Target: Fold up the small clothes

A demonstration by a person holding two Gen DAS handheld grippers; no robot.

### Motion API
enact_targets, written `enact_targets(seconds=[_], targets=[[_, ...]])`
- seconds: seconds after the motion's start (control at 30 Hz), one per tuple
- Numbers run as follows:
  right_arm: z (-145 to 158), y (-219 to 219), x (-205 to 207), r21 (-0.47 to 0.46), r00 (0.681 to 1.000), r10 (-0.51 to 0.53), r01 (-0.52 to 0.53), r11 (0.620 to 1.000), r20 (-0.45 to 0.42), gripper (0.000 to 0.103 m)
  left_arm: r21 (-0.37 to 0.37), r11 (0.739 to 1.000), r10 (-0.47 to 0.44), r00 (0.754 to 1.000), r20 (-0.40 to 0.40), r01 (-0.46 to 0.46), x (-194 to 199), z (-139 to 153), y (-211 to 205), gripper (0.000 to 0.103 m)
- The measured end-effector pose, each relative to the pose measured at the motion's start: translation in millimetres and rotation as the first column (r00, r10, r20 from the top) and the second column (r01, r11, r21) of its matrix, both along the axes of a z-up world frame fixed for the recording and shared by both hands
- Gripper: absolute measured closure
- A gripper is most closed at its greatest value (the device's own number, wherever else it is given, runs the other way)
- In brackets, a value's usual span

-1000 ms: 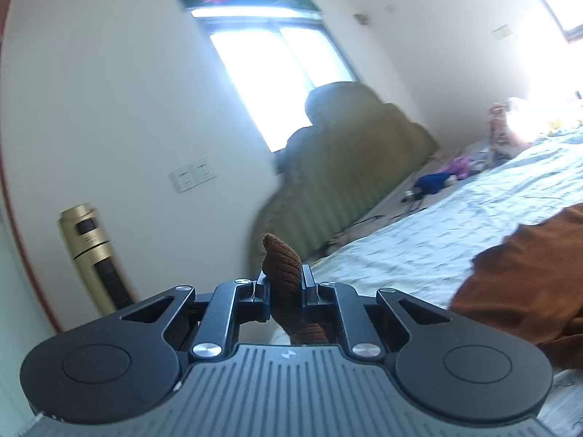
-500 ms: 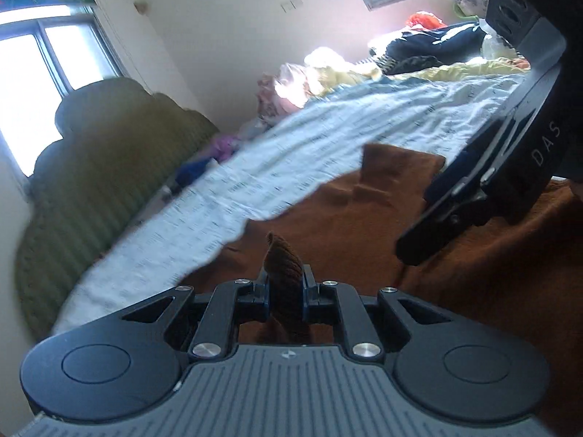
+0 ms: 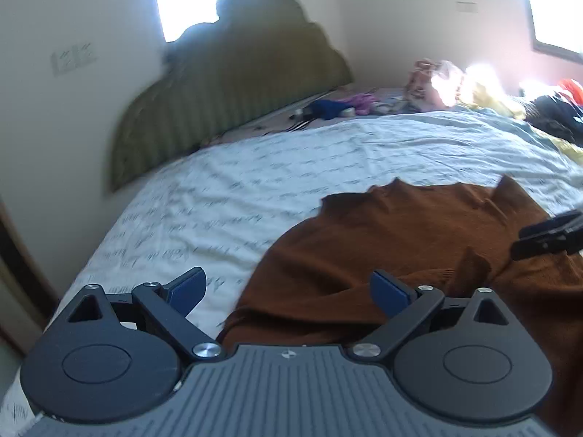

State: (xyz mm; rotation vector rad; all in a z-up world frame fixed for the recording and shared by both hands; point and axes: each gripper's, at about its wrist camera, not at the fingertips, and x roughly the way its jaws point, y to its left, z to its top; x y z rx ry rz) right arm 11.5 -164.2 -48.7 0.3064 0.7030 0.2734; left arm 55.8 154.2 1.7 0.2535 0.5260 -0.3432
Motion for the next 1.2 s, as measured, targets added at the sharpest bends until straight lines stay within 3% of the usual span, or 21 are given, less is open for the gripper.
enact_targets(seconds=[0.13,0.2,0.27,0.37,0.43,0.5,0.57,0.6,0.67,0.7,0.87,1.03,1.2], targets=[[13.4,21.6,5.2,-0.144,0.988,0.131,-0.119,0.982,0.080,0.005,-0.170,0.982,0.054,0.984,-0.171,-0.083,26.5,-11.6,49.4,0.017],[19.8,32.8,5.7,-0.216,0.967,0.221,-0.191,0.957,0.125,0.005,-0.237,0.967,0.044,0.978,-0.205,-0.093,28.3,-16.7,60.8,0.017],[21.2,40.4,12.0,-0.242,0.945,0.303,-0.267,0.933,0.126,0.005,-0.254,0.963,0.034,0.972,-0.231,-0.094,30.8,-27.8,62.0,0.019],[18.0,52.8,20.8,-0.333,0.915,0.389,-0.334,0.882,0.110,0.005,-0.227,0.971,0.008,0.967,-0.256,-0.069,29.5,-38.8,60.1,0.035],[15.2,55.9,26.1,-0.348,0.906,0.414,-0.360,0.865,0.091,0.006,-0.204,0.977,0.003,0.960,-0.280,-0.062,33.8,-47.2,57.1,0.060],[9.8,59.3,29.5,-0.361,0.891,0.450,-0.400,0.842,0.063,0.017,-0.188,0.981,-0.019,0.953,-0.303,-0.040,37.6,-53.0,53.8,0.079],[2.2,62.1,35.0,-0.388,0.889,0.456,-0.409,0.826,0.036,0.043,-0.165,0.986,-0.029,0.954,-0.299,-0.022,37.0,-56.7,50.0,0.086],[-1.7,61.4,39.3,-0.376,0.886,0.464,-0.424,0.824,0.017,0.051,-0.153,0.988,-0.030,0.953,-0.300,-0.017,36.7,-57.8,49.1,0.090],[-8.6,59.4,47.2,-0.349,0.886,0.464,-0.438,0.828,-0.012,0.094,-0.151,0.988,-0.034,0.953,-0.300,-0.013,35.0,-58.2,50.0,0.091],[-11.3,59.4,49.6,-0.345,0.887,0.461,-0.440,0.829,-0.023,0.099,-0.154,0.988,-0.032,0.954,-0.299,-0.015,33.9,-57.9,51.6,0.091],[8.1,46.0,50.2,-0.226,0.899,0.435,-0.413,0.882,0.055,0.100,-0.151,0.989,-0.041,0.959,-0.281,-0.002,23.9,-52.8,56.8,0.092],[34.0,25.6,75.8,-0.026,0.924,0.370,-0.370,0.929,0.094,0.100,-0.106,0.994,-0.068,0.962,-0.266,0.042,20.2,-50.9,51.9,0.092],[78.6,14.3,111.1,0.157,0.935,0.325,-0.345,0.925,0.142,0.100,-0.006,0.990,-0.137,0.968,-0.209,0.139,5.8,-46.2,39.0,0.092]])
